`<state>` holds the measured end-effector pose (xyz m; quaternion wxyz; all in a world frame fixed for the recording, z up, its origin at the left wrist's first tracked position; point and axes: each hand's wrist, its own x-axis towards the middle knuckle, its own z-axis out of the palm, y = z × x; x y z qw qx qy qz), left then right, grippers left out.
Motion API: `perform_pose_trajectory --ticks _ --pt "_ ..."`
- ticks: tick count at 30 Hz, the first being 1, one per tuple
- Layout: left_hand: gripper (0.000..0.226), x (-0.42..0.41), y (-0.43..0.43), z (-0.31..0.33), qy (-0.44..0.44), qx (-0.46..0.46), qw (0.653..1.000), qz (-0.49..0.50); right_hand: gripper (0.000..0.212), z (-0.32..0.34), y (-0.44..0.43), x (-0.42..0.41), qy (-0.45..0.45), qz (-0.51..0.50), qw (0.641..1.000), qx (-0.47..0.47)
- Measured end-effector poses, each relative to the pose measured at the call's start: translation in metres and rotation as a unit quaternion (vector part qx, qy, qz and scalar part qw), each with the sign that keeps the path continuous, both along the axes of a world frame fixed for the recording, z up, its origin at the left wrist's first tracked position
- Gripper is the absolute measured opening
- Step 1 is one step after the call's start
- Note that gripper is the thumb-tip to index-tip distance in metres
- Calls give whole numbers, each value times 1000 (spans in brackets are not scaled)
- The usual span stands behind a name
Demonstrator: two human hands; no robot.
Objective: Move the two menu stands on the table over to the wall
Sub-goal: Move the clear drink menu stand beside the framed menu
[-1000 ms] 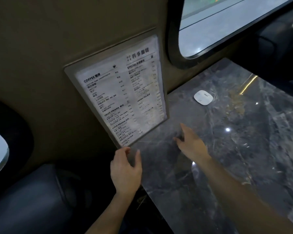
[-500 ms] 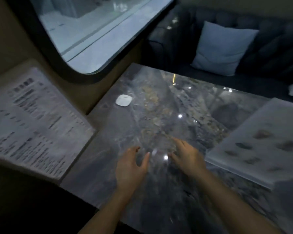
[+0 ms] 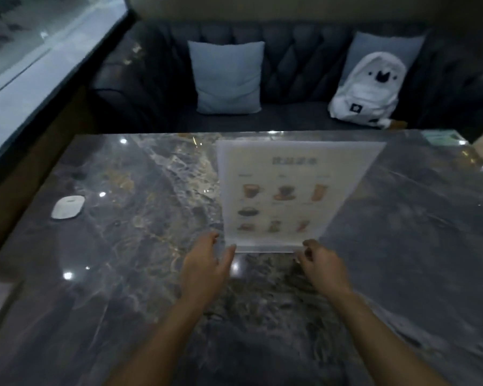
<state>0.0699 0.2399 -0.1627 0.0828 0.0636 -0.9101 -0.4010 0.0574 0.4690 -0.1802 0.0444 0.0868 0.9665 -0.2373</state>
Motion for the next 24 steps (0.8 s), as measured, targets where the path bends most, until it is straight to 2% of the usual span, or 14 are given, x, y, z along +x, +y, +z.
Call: perform_pose_trajectory --ticks 4,8,12,16,20,24 --pt "44 -17 17 2 -28 69 997 -24 44 5 29 -8 47 -100 986 -126" --pt "55 -22 22 2 -8 121 993 14 45 10 28 -18 89 -85 962 -246" --pt "34 -27 20 6 19 144 989 -20 33 7 20 -21 112 -66 955 -266" --pt "11 -34 13 7 36 120 992 9 21 9 14 -25 146 -73 943 -292" --pt "33 -34 3 13 25 144 989 34 11 14 4 -34 143 -66 943 -294" --pt "23 -30 -17 17 40 153 985 69 9 20 -18 -48 140 -38 944 -297"
